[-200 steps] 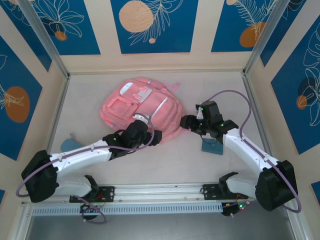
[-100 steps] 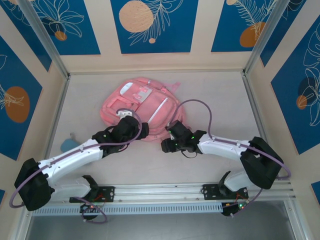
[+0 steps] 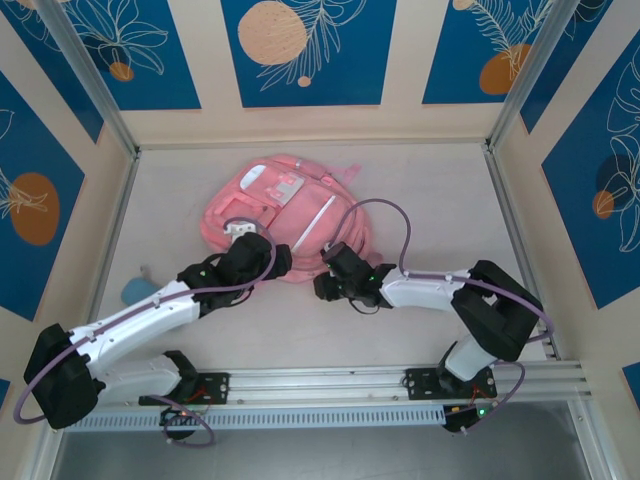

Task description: Pack the student bag

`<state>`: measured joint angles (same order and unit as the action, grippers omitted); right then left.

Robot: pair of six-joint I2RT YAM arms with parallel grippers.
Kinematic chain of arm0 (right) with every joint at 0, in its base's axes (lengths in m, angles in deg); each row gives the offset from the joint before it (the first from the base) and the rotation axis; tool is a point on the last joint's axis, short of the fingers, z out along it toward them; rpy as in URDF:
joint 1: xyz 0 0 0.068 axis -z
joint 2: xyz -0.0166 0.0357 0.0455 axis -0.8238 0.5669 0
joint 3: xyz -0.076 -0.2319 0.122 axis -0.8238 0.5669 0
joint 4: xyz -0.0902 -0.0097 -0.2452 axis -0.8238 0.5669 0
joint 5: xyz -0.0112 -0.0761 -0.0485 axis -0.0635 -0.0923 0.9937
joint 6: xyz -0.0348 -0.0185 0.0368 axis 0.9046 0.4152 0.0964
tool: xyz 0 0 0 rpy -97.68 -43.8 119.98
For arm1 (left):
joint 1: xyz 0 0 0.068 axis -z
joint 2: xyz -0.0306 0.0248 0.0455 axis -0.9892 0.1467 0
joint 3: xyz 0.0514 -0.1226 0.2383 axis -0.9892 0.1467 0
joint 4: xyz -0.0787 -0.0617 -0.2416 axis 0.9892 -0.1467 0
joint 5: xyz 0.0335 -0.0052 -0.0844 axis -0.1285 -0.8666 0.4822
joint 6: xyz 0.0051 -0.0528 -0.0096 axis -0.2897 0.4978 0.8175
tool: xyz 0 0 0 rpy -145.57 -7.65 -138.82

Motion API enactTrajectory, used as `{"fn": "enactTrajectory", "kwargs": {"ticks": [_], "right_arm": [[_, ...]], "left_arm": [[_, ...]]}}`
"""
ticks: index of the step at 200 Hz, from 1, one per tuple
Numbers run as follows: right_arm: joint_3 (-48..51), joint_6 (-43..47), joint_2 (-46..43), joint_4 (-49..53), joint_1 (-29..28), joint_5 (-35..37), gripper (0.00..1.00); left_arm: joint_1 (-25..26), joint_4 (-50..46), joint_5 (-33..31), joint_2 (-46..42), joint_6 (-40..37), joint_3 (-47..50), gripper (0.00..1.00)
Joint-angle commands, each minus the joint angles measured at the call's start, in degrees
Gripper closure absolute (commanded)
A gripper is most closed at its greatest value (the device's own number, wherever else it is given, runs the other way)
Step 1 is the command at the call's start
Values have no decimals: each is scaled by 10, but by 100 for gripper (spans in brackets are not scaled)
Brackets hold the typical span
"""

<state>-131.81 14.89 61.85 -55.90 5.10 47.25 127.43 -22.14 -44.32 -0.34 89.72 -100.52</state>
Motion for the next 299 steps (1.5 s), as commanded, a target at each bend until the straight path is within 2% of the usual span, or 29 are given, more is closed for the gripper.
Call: {"fn": "enactTrajectory", "kwargs": {"ticks": [1,60,90,118,139,160,194,242,299], "right_arm": [[-2,-12,10,-30,-3,22,69],[-4,-12,24,-29,-3,34,80],[-4,-9,24,-25,-4,40,81],[-8,1,22,-23,-3,40,91],[-11,9,11,-18,-4,35,99],[-14,17,-4,-19,-7,18,100],[-27,28,-21,-41,-12,-56,100],[-64,35,-3,-73,-13,-145,100],[-58,41,-16,-45,-17,-137,100]], "left_arm": [[-8,-11,-11,-10,7,4,6],[-9,-12,-10,-8,11,3,6],[-9,-13,-8,-8,15,4,6],[-9,-17,-2,-8,28,5,6],[-9,-34,6,-6,66,7,6],[-13,-33,34,4,106,16,10],[-33,68,126,15,147,59,18],[-51,143,193,47,175,70,24],[-63,164,196,88,187,70,46]]}}
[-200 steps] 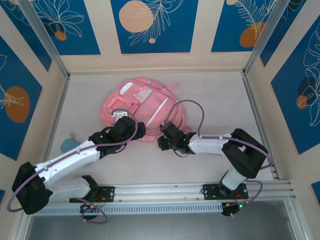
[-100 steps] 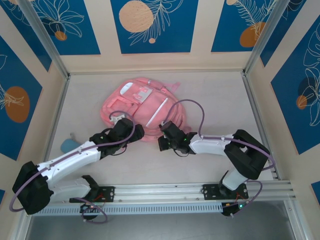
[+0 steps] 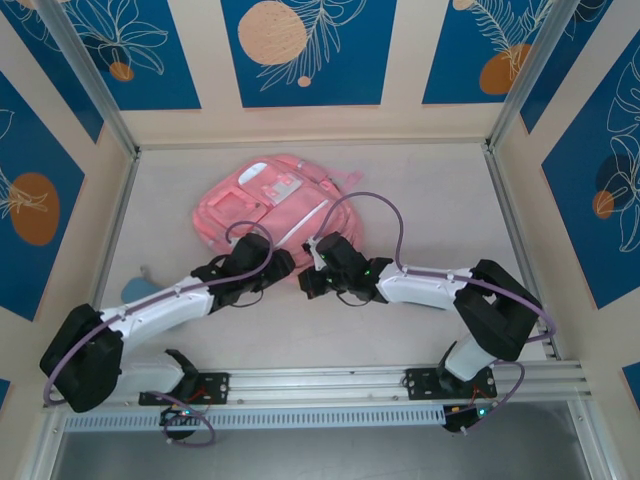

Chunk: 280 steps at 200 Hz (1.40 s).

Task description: Pack the student bag

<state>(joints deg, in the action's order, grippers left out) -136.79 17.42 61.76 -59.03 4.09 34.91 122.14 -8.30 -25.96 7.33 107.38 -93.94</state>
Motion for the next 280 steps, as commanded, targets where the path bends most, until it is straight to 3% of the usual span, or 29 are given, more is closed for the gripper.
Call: {"fn": "enactTrajectory", "kwargs": {"ticks": [1,71,118,152,169,191,226,280], "right_arm": [[-7,16,-16,-13,-7,-12,100],[37,32,-64,106,-19,181,100],[38,35,-93,175,22,285,100],[24,52,-105,170,64,215,100],[12,72,-102,143,63,135,100],[-11,89,-84,100,58,30,100],[-75,83,-24,74,39,-48,100],[-173,37,84,36,-6,-97,100]], "left_arm": [[-10,26,13,12,11,4,46],[-57,25,29,50,-33,1,100],[-67,-25,4,18,-61,-5,100],[-70,-72,-10,-12,-87,-16,100],[-72,-127,-27,-22,-124,-38,75],[-76,-219,-78,-38,-160,-70,56],[-90,-301,-125,-98,-166,-84,25],[-98,-310,-111,-173,-89,-41,19]]}}
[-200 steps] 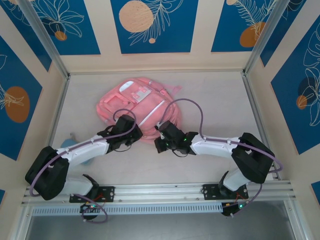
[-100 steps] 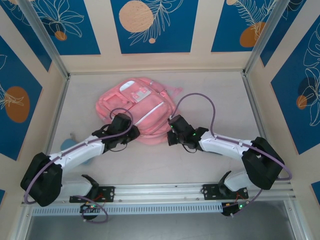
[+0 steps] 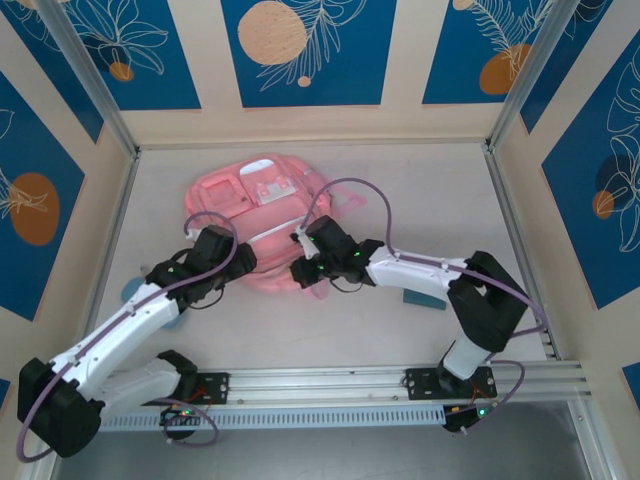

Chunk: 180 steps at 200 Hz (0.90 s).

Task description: Pack the student bag

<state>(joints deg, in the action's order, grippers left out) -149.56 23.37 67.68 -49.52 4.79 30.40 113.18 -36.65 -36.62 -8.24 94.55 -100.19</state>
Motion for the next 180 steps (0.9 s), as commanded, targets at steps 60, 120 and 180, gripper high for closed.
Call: {"fn": "enactTrajectory", "kwargs": {"ticks": [60,120,180], "right_arm": [[-84,-43,72,-61,-34,-84,100],[-82,-38,78,-56,-42,-102,100],[-85,-37,79,-51,-46,-103,100]], "left_arm": [[-10,66,45,-24,127,97,21],[-11,131,45,-21,122,122,20],[-11,169,52,0,111,123,20]]}}
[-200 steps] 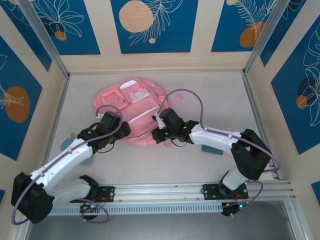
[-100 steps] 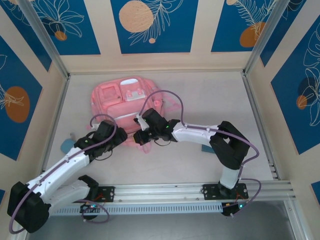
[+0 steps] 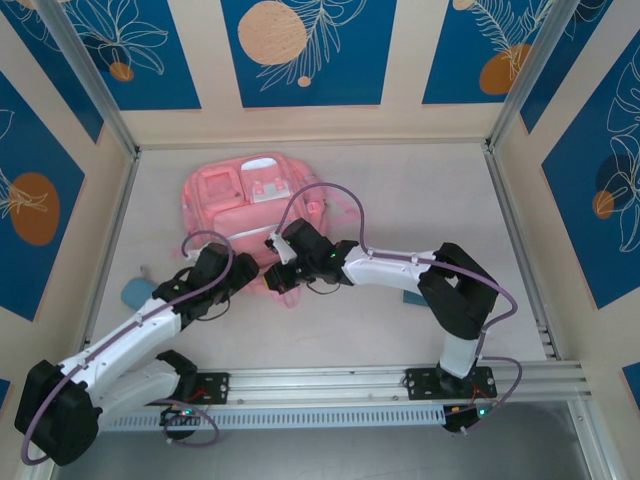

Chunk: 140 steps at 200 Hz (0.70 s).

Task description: Pack the student bag

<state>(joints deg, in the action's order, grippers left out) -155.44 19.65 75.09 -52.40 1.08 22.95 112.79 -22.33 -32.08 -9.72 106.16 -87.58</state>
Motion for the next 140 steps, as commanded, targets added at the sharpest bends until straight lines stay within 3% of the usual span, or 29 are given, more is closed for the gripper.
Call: {"fn": "enactTrajectory", "kwargs": {"ticks": [1,19,42,93,117,140], "right_arm": [[-27,0,5,-22,-9,-29,100],[-26,0,3,-18,-9,-25,100],[-21,2,-8,1,-11,-3,100],[62,0,-88,55,-14,176,100],[90,-7,-113,93,-3,249,100],[108,-27,-126,119,28,281,100]], "left_arm": [[-7,26,6,15,-5,-3,20],[-7,31,8,35,-2,-4,26],[-7,29,0,53,5,-1,41],[-8,24,-55,91,-25,3,78],[-8,29,-57,105,-30,5,86],[-7,27,-60,107,-36,2,87]]}}
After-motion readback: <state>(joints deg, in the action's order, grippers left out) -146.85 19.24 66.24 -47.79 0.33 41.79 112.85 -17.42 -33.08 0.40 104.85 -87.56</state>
